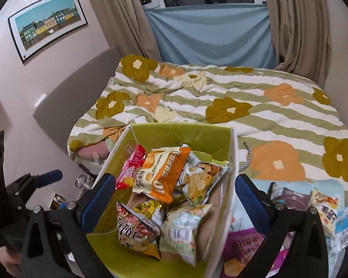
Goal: Organize snacks
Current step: 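Move both tools back over the snacks on the table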
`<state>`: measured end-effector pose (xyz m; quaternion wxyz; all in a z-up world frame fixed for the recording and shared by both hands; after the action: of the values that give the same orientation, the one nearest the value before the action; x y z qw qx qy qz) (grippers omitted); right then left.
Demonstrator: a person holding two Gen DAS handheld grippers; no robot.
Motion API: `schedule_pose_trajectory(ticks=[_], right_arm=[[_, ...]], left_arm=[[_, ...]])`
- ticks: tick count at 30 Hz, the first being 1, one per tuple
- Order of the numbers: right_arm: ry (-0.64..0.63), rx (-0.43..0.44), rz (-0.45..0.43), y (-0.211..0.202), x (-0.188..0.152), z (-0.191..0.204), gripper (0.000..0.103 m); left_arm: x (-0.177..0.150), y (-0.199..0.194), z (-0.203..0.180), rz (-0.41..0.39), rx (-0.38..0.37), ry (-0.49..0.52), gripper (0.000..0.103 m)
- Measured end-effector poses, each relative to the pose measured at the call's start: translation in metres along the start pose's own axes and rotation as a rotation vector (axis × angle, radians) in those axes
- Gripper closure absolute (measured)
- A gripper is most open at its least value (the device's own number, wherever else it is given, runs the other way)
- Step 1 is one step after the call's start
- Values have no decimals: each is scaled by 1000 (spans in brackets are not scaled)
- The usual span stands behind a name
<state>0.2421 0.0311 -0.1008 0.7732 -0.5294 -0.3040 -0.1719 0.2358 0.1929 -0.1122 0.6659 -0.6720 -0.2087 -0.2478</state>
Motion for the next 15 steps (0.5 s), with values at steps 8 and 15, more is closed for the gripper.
schedule_pose_trajectory(ticks=[8, 15], right_arm=[[45, -96, -63, -63, -18, -33, 0], [67, -235, -107, -121, -44, -101, 0]], left_arm=[[-3, -15, -61, -26, -117, 90, 0], [-15, -11, -130, -4, -168, 128, 0]])
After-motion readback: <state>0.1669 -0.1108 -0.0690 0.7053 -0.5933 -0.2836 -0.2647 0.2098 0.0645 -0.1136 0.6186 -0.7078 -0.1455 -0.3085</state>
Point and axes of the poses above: each gripper's, at about its wrist camera, not at the fingertips, and y roughly the way its jaws point, z to its left, x to its top, the point moved 6 cm from there along y, roughly the way its jaws point, and after that the axes turned 3 degrees about x, right-handed, at the moved point
